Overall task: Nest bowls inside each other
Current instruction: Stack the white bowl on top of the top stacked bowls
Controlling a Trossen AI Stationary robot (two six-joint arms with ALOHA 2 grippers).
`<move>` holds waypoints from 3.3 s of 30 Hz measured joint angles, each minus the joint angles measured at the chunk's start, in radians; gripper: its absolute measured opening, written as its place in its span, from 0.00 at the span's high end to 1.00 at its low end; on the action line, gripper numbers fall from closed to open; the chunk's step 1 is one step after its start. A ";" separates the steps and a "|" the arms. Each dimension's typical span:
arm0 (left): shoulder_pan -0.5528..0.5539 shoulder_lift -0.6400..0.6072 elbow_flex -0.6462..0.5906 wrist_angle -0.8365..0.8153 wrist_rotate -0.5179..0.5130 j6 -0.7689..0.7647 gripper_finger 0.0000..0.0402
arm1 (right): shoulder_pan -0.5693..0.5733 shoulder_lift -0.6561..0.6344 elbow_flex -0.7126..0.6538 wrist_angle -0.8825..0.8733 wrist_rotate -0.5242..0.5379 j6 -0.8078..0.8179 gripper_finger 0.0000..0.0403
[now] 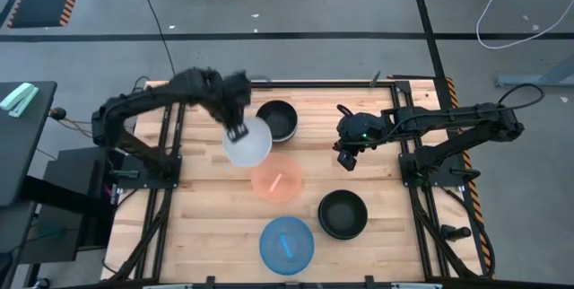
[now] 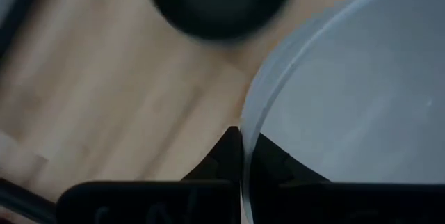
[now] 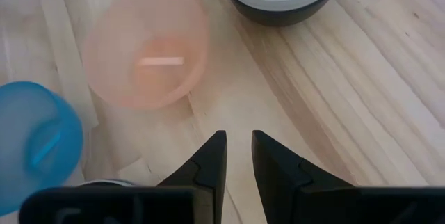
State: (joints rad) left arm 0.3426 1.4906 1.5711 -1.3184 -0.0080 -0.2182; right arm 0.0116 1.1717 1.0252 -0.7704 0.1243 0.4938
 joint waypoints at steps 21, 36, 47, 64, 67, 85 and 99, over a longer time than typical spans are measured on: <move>0.207 0.467 0.524 -0.086 0.113 0.337 0.97 | -0.009 0.000 0.000 0.002 0.006 0.015 0.81; 0.257 0.617 0.549 -0.068 0.118 0.361 0.97 | -0.009 0.000 0.000 0.002 0.006 0.001 0.81; 0.247 0.684 0.549 -0.064 0.115 0.356 0.97 | -0.009 0.000 0.000 0.006 0.006 0.000 0.81; 0.242 0.727 0.549 -0.052 0.088 0.352 0.97 | -0.009 0.000 0.000 0.011 0.006 0.001 0.81; 0.242 0.727 0.549 -0.057 0.088 0.352 0.97 | -0.009 0.000 0.000 0.012 0.006 0.001 0.81; 0.242 0.727 0.549 -0.057 0.088 0.329 0.97 | -0.009 0.000 0.000 0.018 0.006 0.001 0.81; 0.241 0.727 0.550 -0.092 0.159 0.287 0.68 | -0.009 0.000 0.000 0.018 0.006 0.001 0.81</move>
State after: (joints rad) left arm 0.5835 2.2181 2.1216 -1.4102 0.1514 0.0689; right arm 0.0025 1.1717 1.0248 -0.7521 0.1299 0.4950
